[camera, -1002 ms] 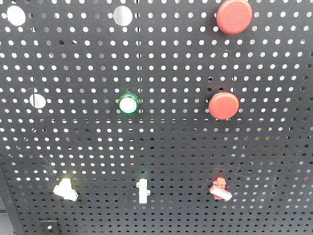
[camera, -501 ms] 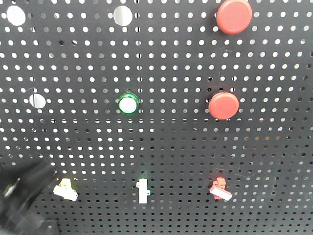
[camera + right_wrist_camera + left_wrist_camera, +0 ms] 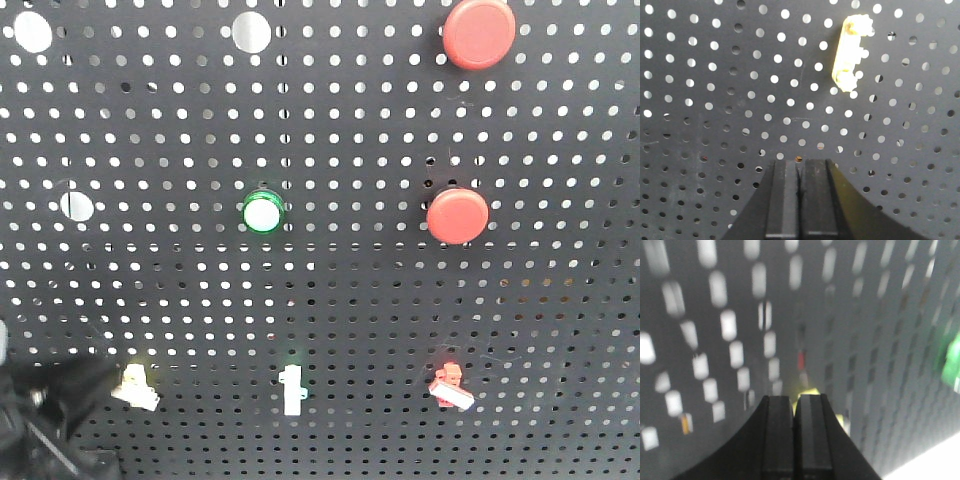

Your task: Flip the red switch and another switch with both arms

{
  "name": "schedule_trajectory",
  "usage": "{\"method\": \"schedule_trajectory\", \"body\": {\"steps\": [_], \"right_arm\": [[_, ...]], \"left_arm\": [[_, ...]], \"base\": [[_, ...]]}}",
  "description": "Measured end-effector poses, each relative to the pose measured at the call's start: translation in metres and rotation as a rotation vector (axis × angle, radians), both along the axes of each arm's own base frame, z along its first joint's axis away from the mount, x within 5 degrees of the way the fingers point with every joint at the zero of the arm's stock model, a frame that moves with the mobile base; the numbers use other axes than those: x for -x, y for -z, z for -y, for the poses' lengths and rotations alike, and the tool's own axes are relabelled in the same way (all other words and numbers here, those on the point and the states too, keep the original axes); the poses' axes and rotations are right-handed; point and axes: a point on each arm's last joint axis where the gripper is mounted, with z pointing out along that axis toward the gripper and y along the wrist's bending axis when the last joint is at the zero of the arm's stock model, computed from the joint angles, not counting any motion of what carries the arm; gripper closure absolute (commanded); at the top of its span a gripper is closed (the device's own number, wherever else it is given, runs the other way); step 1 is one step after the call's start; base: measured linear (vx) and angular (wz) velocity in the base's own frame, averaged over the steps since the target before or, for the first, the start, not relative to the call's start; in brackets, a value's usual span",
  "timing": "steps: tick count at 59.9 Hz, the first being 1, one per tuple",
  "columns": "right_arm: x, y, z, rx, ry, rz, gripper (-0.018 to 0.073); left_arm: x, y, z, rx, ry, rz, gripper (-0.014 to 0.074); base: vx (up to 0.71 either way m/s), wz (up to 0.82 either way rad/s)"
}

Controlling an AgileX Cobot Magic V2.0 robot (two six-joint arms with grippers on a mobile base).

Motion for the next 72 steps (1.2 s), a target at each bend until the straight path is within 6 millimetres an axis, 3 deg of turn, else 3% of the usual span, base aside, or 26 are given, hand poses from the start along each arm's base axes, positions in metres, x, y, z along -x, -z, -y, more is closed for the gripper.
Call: {"method": "schedule_trajectory", "body": {"steps": [19, 33, 40, 53, 63, 72], "right_arm": [[0.0, 0.0, 0.0, 0.0, 0.0, 0.001, 0.0566], [0.0, 0.0, 0.0, 0.0, -0.001, 0.002, 0.0566], [0.0, 0.0, 0.0, 0.0, -0.001, 0.003, 0.0566], [0.0, 0.0, 0.0, 0.0, -0.001, 0.003, 0.0566], [0.0, 0.0, 0.0, 0.0, -0.001, 0.003, 0.0566], [0.0, 0.0, 0.0, 0.0, -0.001, 0.003, 0.0566]], "left_arm": [[0.004, 0.013, -0.003, -0.057, -0.021, -0.144, 0.0594], [0.002, -0.008, 0.0, 0.054, -0.001, 0.053, 0.0594], [-0.004, -0.008, 0.003, 0.07, 0.005, 0.083, 0.0594], [-0.013, 0.007, 0.008, 0.079, -0.014, -0.041, 0.0594], [-0.009, 0.008, 0.006, 0.099, -0.039, -0.126, 0.0594], [-0.001, 0.026, 0.001, 0.034, -0.069, -0.292, 0.0594]], "base": [[0.0, 0.0], [0.0, 0.0], [0.0, 0.0], [0.0, 0.0], [0.0, 0.0], [0.0, 0.0]]}}
